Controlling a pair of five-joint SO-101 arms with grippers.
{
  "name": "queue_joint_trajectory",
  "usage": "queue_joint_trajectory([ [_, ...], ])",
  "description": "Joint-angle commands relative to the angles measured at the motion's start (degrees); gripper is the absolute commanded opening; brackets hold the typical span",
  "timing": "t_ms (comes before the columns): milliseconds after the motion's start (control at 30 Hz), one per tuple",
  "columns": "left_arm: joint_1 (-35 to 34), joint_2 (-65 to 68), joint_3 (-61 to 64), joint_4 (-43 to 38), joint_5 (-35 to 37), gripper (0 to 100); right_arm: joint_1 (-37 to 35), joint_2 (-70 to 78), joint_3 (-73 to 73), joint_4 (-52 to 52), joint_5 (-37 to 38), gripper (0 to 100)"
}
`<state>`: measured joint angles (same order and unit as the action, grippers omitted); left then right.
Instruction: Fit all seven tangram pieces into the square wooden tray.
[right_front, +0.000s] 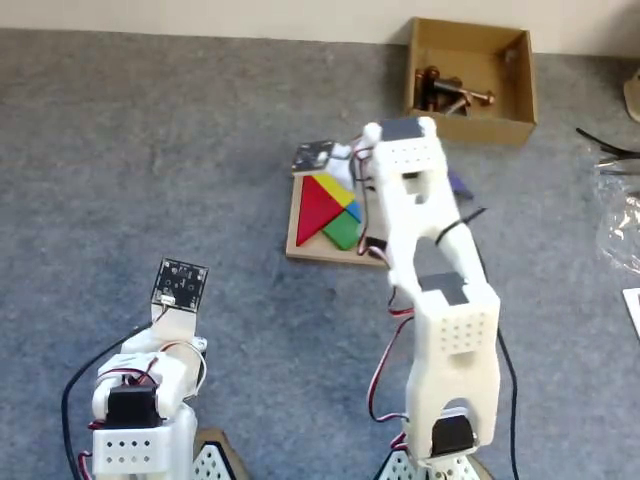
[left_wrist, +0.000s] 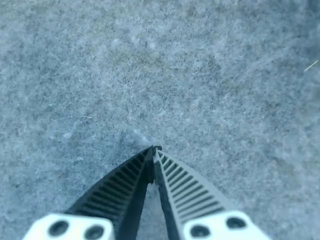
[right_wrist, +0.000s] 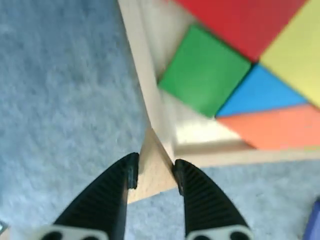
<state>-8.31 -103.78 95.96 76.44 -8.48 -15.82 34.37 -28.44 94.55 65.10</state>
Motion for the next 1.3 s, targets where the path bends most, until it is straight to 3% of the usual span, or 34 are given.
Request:
queue_joint_trajectory([
  [0, -0.75, -0.22, 1.19, 0.26, 0.53, 1, -2.68, -4.62, -3.3, -4.0, -2.29, 1.1],
  [633, -0.75, -0.22, 1.19, 0.26, 0.53, 1, -8.57, -4.44, -2.68, -14.64, -2.11, 1.3],
  [1267, -0.75, -0.22, 1.19, 0.26, 0.53, 1, -12.35, -4.35, 5.32, -17.8, 0.7, 1.7],
])
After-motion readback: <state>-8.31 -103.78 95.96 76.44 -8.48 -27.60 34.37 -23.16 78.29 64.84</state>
